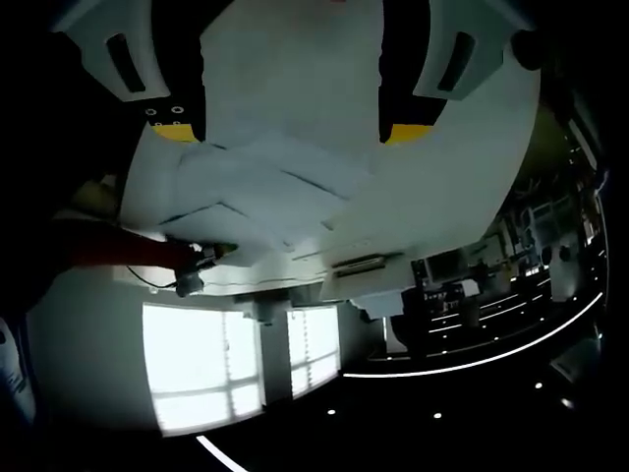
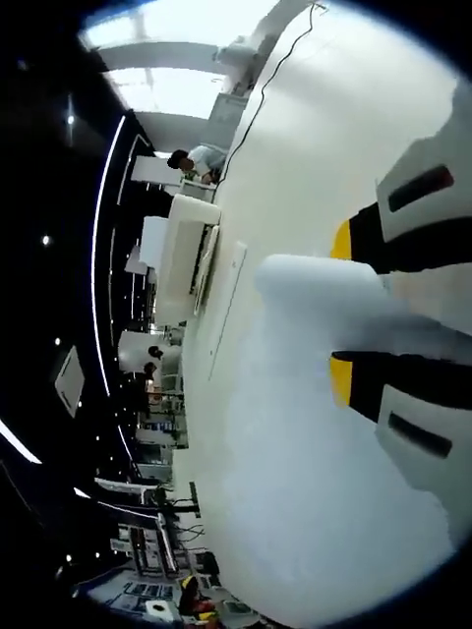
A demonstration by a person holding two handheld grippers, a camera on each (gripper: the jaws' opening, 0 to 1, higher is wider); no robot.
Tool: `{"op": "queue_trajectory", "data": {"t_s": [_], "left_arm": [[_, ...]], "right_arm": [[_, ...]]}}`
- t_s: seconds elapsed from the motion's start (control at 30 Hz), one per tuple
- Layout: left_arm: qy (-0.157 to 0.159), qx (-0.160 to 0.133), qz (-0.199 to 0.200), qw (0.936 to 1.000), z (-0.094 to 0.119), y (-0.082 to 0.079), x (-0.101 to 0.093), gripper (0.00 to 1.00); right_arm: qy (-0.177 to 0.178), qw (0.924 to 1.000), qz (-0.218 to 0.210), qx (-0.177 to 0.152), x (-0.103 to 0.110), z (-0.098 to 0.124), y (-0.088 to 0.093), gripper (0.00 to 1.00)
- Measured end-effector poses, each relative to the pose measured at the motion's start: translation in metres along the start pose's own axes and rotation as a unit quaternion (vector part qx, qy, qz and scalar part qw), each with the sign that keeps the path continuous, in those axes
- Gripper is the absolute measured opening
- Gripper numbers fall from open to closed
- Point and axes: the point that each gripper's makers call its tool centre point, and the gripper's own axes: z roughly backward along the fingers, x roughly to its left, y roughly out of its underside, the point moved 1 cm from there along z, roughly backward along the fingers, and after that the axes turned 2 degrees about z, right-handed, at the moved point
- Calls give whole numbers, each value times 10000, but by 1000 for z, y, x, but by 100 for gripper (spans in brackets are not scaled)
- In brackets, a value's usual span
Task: Organize the stack of printing papers by aligning and flattening the scattered papers on the table
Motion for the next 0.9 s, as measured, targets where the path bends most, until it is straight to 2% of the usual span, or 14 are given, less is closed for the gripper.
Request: {"op": "queue_trajectory", "data": {"t_s": [0.2, 0.37, 0.9], "left_arm": [[5, 5, 22, 10000, -1, 1, 1, 75], [20, 19, 36, 10000, -3, 3, 0, 74], [3, 11, 25, 10000, -2, 2, 1, 74]], "right_arm": [[116, 9995, 161, -247, 1, 8, -9, 17], [191, 9990, -6, -393, -6, 14, -13, 10], [340, 9941, -472, -921, -19, 32, -29, 0]]}}
